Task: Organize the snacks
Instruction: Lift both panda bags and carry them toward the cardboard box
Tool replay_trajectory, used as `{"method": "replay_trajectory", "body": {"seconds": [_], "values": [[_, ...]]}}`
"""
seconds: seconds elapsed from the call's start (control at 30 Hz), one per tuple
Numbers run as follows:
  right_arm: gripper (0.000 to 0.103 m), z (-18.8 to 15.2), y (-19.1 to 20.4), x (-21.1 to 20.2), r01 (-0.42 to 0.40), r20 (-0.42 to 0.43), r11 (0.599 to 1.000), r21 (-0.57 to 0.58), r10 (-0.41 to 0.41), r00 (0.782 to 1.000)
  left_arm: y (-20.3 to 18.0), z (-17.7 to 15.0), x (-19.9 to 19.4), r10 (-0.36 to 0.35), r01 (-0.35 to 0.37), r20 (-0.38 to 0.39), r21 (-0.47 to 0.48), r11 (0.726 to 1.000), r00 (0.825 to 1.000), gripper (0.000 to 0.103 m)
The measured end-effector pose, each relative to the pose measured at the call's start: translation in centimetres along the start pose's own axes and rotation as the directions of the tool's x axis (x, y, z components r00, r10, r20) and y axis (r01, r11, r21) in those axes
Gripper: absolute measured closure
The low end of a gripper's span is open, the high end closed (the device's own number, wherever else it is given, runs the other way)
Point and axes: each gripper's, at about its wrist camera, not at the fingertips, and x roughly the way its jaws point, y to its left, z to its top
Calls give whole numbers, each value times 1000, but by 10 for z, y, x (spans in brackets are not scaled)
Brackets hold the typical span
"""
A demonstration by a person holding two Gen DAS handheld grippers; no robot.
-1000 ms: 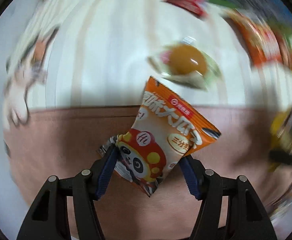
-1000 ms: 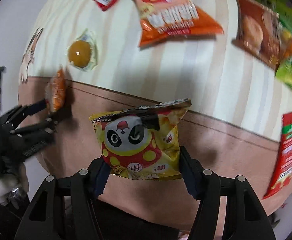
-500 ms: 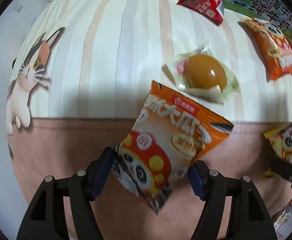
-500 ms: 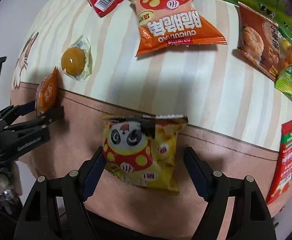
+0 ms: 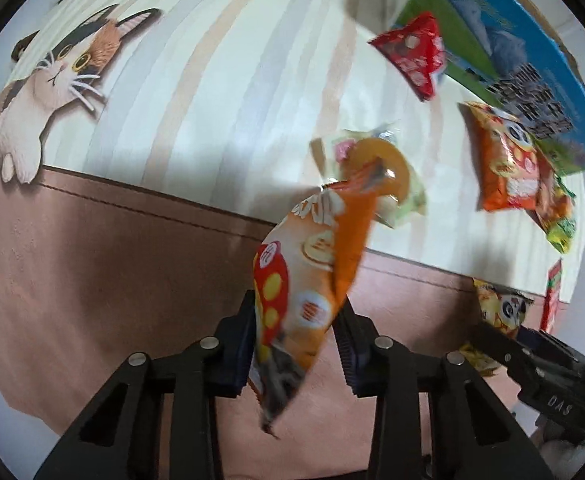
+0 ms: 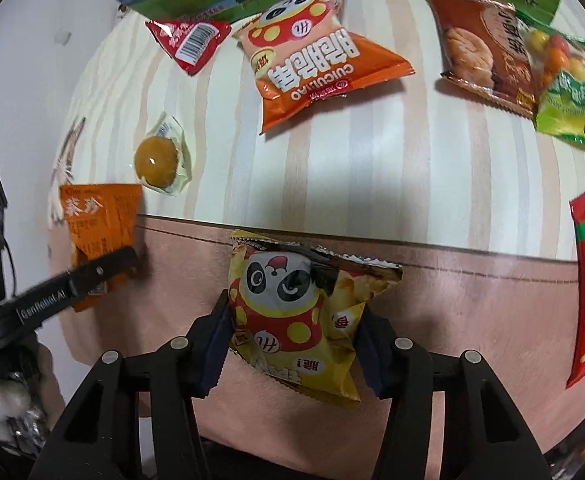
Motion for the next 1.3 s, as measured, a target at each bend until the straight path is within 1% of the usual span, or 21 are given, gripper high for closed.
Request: {"method": "replay_trajectory", "body": {"seconds": [0.03, 0.1, 0.13, 0.17, 0.23, 0.27, 0.33, 0.37, 0.4, 0.47, 0.57, 0.63, 0.67, 0.7, 0.77, 0.87, 0.97, 1.03, 1.1, 1.17, 1.3], "values": [[46, 0, -1, -1, -9, 2, 1000, 8, 9, 1000, -2, 0, 2, 0, 0, -4, 4, 1000, 1000, 70], [46, 0, -8, -4, -24, -4, 1000, 18, 24, 1000, -3, 2, 12, -34, 34, -3, -9, 999, 999, 69], [46, 3, -6, -2, -29, -14, 999, 19, 29, 999, 1, 3, 18, -43, 43, -14, -13, 999, 999, 66], [46, 2, -11, -3, -34, -20, 999, 27, 35, 999, 10, 0, 23, -39, 38, -44, -19, 999, 998, 59], [45, 3, -18, -2, -38, -34, 999, 39, 39, 999, 12, 8, 39, -40, 38, -99, -28, 999, 994, 57], [45, 3, -27, -5, -41, -39, 998, 42, 42, 998, 13, 11, 42, -43, 40, -102, -34, 999, 994, 57], [45, 4, -28, -3, -43, -44, 998, 49, 46, 998, 12, 19, 42, -44, 40, -88, -46, 998, 995, 57], [45, 5, -28, -2, -42, -43, 998, 49, 44, 998, 15, 29, 43, -38, 34, -79, -44, 998, 996, 57], [45, 5, -26, -1, -42, -42, 998, 51, 44, 998, 4, 37, 44, -25, 23, -68, -35, 999, 997, 57], [45, 6, -25, 1, -42, -44, 998, 54, 44, 998, -6, 39, 38, 18, -18, -46, -6, 1000, 999, 57], [45, 6, -28, 1, -40, -46, 998, 51, 43, 998, -24, 42, 34, 54, -53, -22, 43, 998, 998, 57], [45, 6, -29, 2, -35, -48, 998, 46, 37, 998, -29, 45, 37, 53, -52, -18, 39, 998, 998, 57], [45, 6, -27, 1, -30, -46, 999, 40, 32, 998, -31, 46, 39, 39, -39, -22, 23, 999, 999, 63], [45, 5, -25, 0, -27, -40, 999, 31, 28, 999, -33, 46, 42, 41, -40, -25, 20, 999, 999, 64], [46, 4, -22, -4, -27, -27, 999, 26, 28, 999, -31, 34, 49, 46, -46, -10, 14, 999, 999, 65], [47, 3, -21, -12, -62, -13, 997, 37, 63, 998, -33, 27, 37, -9, 9, -9, -23, 1000, 1000, 65], [47, 5, -19, -26, -106, 10, 993, 48, 106, 994, -38, 28, 22, -71, 71, 4, -30, 997, 997, 65], [47, 9, -17, -42, -145, 34, 988, 52, 144, 989, -52, 32, 9, -118, 119, 18, -18, 993, 993, 65], [47, 16, -13, -65, -188, 72, 981, 52, 184, 980, -72, 35, -14, -154, 155, 36, -9, 988, 987, 65], [47, 25, -9, -89, -217, 106, 975, 37, 212, 972, -87, 38, -40, -209, 210, 56, -6, 978, 976, 65], [47, 54, -1, -145, -246, 193, 969, -9, 243, 951, -105, 66, -89, -287, 286, 111, 33, 958, 951, 65]]}}
